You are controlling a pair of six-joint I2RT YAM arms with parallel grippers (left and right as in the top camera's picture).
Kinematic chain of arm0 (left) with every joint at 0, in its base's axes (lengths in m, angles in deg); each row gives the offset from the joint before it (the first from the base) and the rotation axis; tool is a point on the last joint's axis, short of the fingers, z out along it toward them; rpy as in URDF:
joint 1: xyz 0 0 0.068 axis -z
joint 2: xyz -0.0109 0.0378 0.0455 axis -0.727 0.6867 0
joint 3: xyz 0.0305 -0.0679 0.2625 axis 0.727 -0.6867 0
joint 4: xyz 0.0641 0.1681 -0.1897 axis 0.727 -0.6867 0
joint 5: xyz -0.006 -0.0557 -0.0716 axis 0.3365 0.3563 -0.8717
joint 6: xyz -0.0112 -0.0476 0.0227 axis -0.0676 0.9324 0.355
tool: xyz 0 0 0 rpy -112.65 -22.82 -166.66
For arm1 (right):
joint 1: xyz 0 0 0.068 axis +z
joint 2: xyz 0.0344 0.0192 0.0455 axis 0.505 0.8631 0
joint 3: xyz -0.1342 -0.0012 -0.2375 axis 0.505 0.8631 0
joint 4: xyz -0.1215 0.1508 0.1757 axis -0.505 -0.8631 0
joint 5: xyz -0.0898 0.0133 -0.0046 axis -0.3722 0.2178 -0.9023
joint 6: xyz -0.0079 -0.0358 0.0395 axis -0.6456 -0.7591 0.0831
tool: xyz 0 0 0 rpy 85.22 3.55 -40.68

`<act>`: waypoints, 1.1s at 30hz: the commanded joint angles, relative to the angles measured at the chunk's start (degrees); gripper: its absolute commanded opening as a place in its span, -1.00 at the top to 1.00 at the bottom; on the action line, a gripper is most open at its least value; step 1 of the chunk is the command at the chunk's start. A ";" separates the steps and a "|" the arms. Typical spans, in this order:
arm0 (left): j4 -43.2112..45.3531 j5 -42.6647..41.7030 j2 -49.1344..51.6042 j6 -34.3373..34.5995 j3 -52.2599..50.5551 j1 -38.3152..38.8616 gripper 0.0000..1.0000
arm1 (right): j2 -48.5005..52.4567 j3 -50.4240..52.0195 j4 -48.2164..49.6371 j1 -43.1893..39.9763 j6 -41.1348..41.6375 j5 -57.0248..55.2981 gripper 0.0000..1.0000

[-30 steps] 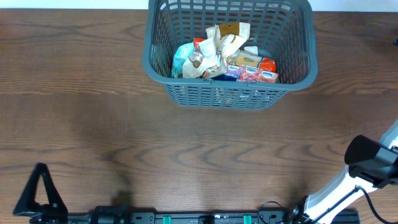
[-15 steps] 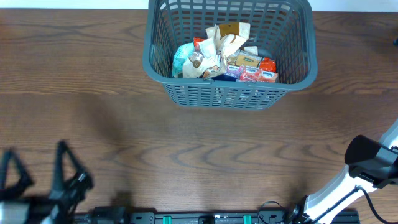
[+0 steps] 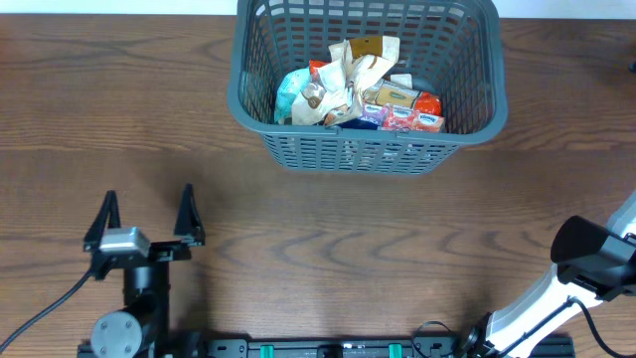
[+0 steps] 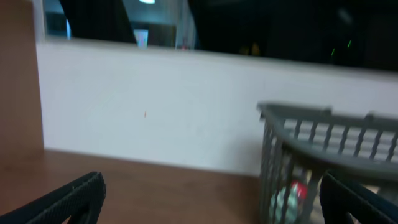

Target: Pack container

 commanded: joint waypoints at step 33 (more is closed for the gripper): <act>-7.30 0.87 -0.68 -5.57 -12.79 -2.45 -0.97 | 0.55 0.20 0.07 -0.09 0.76 -0.61 -0.98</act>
